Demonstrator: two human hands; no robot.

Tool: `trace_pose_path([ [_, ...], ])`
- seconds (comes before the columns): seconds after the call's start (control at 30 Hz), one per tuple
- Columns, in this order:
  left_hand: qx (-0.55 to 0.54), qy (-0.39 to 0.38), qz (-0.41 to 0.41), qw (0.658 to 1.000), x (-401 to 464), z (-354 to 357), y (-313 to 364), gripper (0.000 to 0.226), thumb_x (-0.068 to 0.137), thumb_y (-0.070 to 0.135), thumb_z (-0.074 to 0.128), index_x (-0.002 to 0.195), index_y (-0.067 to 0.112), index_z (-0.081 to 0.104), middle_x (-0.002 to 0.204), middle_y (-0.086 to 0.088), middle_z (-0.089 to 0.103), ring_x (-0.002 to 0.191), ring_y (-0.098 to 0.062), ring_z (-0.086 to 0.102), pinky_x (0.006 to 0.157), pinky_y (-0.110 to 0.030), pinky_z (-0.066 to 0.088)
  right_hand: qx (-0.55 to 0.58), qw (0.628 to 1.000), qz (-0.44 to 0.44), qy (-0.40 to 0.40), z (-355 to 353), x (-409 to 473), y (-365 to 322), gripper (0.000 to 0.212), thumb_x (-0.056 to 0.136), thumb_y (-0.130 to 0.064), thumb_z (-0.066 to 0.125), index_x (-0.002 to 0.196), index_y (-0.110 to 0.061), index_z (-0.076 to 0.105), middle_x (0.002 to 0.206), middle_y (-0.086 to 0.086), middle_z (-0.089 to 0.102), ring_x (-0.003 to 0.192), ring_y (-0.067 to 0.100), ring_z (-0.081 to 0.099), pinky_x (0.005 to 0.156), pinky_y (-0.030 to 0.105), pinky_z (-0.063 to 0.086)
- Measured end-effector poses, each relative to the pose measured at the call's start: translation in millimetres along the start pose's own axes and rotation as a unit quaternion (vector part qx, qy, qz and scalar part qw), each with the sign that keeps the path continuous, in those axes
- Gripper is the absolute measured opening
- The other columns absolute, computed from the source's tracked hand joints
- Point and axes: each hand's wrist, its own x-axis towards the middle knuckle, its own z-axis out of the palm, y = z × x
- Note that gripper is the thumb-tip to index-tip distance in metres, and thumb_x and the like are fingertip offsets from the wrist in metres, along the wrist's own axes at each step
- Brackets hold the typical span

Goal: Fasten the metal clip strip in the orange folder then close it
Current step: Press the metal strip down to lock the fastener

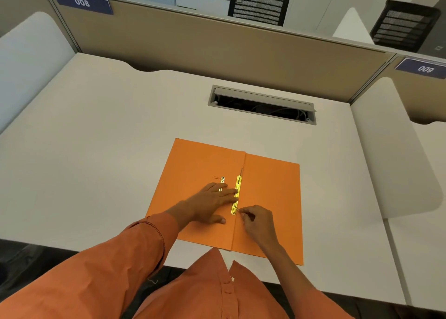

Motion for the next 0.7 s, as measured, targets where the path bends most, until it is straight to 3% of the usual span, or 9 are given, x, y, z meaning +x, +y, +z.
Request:
trace_pose_path([
  [0.07, -0.002, -0.004, -0.002, 1.000, 0.1, 1.2, -0.6, 0.084, 0.092, 0.061, 0.062, 0.162, 0.033, 0.025, 0.174, 0.007, 0.014, 0.160, -0.028, 0.010, 0.129, -0.050, 0.012, -0.031, 0.998, -0.044, 0.018, 4.4, -6.9, 4.7, 0.022, 0.092, -0.005, 0.068, 0.108, -0.012, 0.082, 0.091, 0.003, 0.074, 0.081, 0.017, 0.067, 0.073, 0.022, 0.048],
  [0.17, -0.005, -0.005, -0.007, 1.000, 0.7, 3.7, -0.5, 0.084, 0.092, 0.062, 0.062, 0.162, 0.034, 0.024, 0.174, 0.008, 0.013, 0.160, -0.028, 0.010, 0.129, -0.049, 0.010, -0.068, 0.994, -0.077, 0.032, 10.6, -16.3, 5.0, 0.026, 0.095, -0.005, 0.066, 0.118, -0.010, 0.078, 0.086, 0.004, 0.064, 0.073, 0.012, 0.055, 0.064, 0.020, 0.041],
  [0.33, -0.004, -0.006, -0.013, 1.000, 2.5, 2.9, 1.5, 0.085, 0.091, 0.061, 0.063, 0.162, 0.033, 0.025, 0.174, 0.007, 0.014, 0.160, -0.028, 0.010, 0.128, -0.048, 0.009, -0.124, 0.986, -0.112, 0.027, 19.1, -24.4, -2.6, 0.021, 0.093, -0.001, 0.068, 0.112, -0.004, 0.077, 0.086, 0.008, 0.059, 0.074, 0.021, 0.059, 0.064, 0.024, 0.041],
  [0.7, 0.012, -0.004, -0.016, 1.000, 4.0, 3.0, 5.8, 0.086, 0.090, 0.059, 0.067, 0.161, 0.029, 0.029, 0.173, 0.005, 0.018, 0.159, -0.028, 0.014, 0.128, -0.049, 0.011, -0.103, 0.994, -0.030, 0.003, 29.4, -21.7, -27.9, 0.027, 0.099, 0.000, 0.057, 0.121, 0.001, 0.073, 0.099, 0.015, 0.064, 0.088, 0.029, 0.062, 0.069, 0.023, 0.038],
])
